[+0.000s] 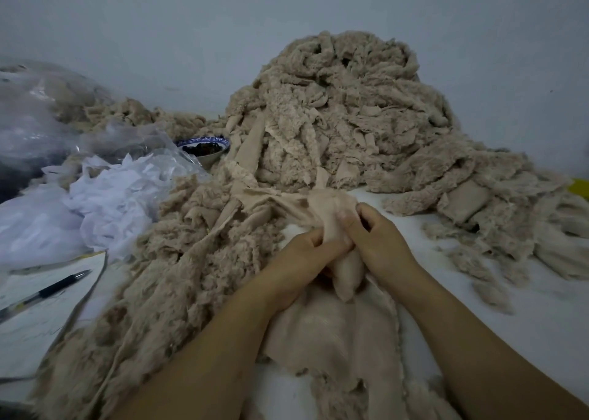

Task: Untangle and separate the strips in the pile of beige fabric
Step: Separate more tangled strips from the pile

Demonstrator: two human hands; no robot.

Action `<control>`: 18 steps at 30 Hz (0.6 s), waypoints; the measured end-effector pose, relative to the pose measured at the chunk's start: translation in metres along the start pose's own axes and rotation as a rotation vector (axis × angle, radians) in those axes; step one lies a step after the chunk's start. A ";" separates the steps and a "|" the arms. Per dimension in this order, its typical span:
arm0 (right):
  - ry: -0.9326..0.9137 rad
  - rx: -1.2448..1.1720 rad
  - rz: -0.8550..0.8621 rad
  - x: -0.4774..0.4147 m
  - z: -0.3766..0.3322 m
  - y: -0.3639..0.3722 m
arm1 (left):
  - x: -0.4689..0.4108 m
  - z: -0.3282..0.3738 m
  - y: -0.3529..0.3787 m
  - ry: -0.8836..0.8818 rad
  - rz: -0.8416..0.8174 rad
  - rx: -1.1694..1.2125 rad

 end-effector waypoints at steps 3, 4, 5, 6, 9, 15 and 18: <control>-0.017 -0.109 0.098 0.001 -0.006 -0.010 | -0.002 0.002 -0.012 0.019 0.113 0.073; -0.020 -0.093 0.092 0.002 -0.009 -0.008 | -0.003 0.003 -0.016 0.024 0.136 0.145; -0.012 -0.062 0.059 0.003 -0.010 -0.002 | -0.003 0.003 -0.019 0.030 0.134 0.248; 0.001 -0.039 0.010 0.004 -0.011 0.005 | -0.004 0.003 -0.020 0.038 0.122 0.365; 0.054 -0.060 -0.040 0.007 -0.008 0.014 | -0.002 0.007 -0.028 0.101 0.114 0.662; 0.158 -0.500 0.221 0.009 0.013 -0.026 | 0.002 0.013 -0.051 0.263 0.240 0.946; 0.175 -0.508 0.215 0.009 0.017 -0.025 | 0.004 0.012 -0.051 0.243 0.276 0.856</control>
Point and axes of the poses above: each hand's wrist, its own x-axis away from the middle knuckle, its own y-axis out of the palm, z = x × y, the point moved 9 cm from there along -x, towards the middle knuckle, and after that the axes turned 10 degrees about -z, right-handed, at the moved point
